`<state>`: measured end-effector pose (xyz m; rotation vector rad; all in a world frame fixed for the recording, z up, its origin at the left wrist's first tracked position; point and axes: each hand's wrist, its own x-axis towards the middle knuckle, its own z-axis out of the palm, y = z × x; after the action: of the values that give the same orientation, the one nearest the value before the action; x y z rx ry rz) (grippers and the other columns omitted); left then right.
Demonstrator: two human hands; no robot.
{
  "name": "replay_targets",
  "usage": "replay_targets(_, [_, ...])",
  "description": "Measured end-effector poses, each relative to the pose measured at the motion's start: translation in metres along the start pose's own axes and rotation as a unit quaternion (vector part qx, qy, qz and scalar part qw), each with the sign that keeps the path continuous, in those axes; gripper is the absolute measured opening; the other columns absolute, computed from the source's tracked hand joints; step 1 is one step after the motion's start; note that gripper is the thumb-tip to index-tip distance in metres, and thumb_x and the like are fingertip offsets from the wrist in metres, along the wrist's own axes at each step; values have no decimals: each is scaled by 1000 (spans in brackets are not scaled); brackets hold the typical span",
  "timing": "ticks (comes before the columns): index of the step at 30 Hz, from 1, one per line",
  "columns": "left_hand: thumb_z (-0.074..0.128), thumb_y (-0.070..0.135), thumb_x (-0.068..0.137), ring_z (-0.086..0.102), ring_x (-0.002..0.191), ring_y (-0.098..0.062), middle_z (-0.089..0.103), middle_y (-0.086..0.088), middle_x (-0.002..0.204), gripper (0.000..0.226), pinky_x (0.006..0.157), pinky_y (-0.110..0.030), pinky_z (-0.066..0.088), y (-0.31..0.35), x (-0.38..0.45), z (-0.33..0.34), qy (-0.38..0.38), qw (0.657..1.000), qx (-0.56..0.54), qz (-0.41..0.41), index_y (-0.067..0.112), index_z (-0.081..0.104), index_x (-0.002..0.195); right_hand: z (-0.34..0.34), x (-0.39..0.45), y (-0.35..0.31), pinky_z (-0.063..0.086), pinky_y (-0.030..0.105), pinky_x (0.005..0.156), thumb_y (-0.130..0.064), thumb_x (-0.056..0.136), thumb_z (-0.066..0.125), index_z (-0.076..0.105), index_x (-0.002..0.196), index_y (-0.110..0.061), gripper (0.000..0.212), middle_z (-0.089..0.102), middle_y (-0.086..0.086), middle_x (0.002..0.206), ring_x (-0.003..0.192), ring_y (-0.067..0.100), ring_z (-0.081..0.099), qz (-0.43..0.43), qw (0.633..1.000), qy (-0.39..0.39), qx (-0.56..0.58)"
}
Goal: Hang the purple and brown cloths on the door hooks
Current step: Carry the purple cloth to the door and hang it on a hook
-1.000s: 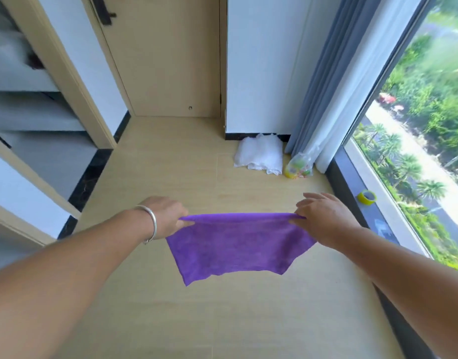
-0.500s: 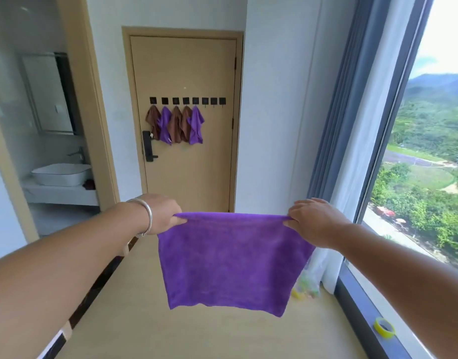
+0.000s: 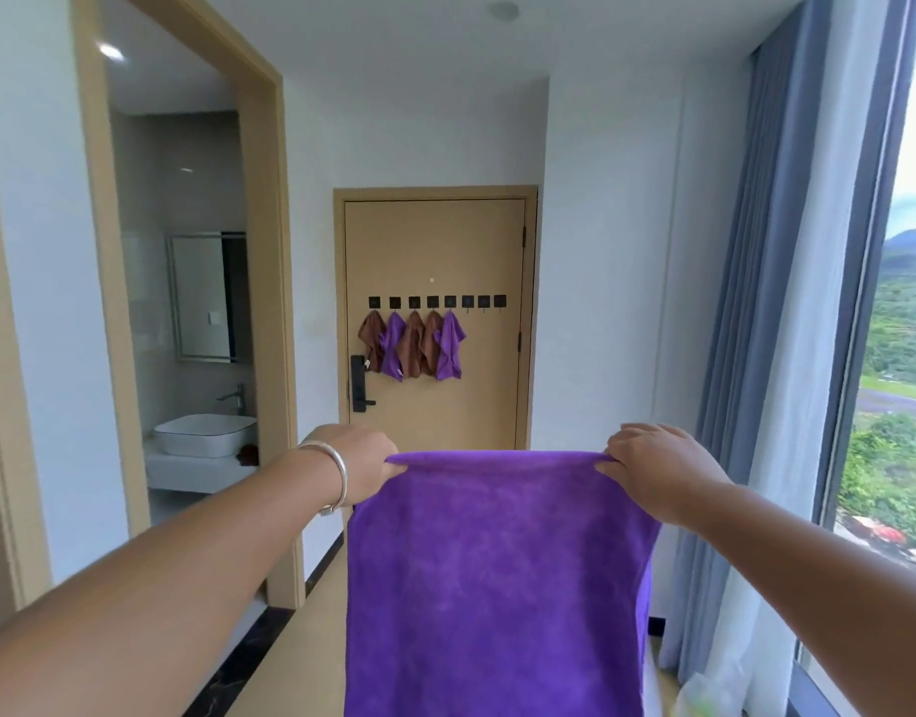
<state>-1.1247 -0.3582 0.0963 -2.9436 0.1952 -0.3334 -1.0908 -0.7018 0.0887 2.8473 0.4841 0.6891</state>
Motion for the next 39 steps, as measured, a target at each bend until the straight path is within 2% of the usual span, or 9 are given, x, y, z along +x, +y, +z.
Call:
replay_targets(8, [31,46,101,55,69,-17,59,4,75,44,64,-31,42,-33,42,13,14,1000,11,-7,24,56,74,22,56,-9,35,33,104,-49,101,27,67,106,-29,45,63,-12,115,116,11,50,-6,1000,1,6])
replay_targets(14, [32,47,102,48,60,-11,54,5,68,44,55,-24,37,-53,103,35,4,1000,5,-28,21,58,76,60,127,0,28,35,112,-51,101,26,66,115,-30,47,57,-14,128,136,12,34,-31,999,7,13])
replay_targets(28, [33,45,102,49,63,-10,55,4,72,40,55,-22,32,-82,272,44,14,998,16,-58,26,52,72,128,306,48,33,36,109,-52,100,26,68,109,-26,50,60,-8,121,131,15,40,-39,997,47,46])
replay_targets(39, [32,45,102,48,64,-11,54,3,72,41,58,-23,36,-137,383,82,-1,998,17,-52,24,51,72,196,419,40,30,37,112,-51,100,25,67,108,-27,50,57,-8,129,139,15,31,-36,998,23,44])
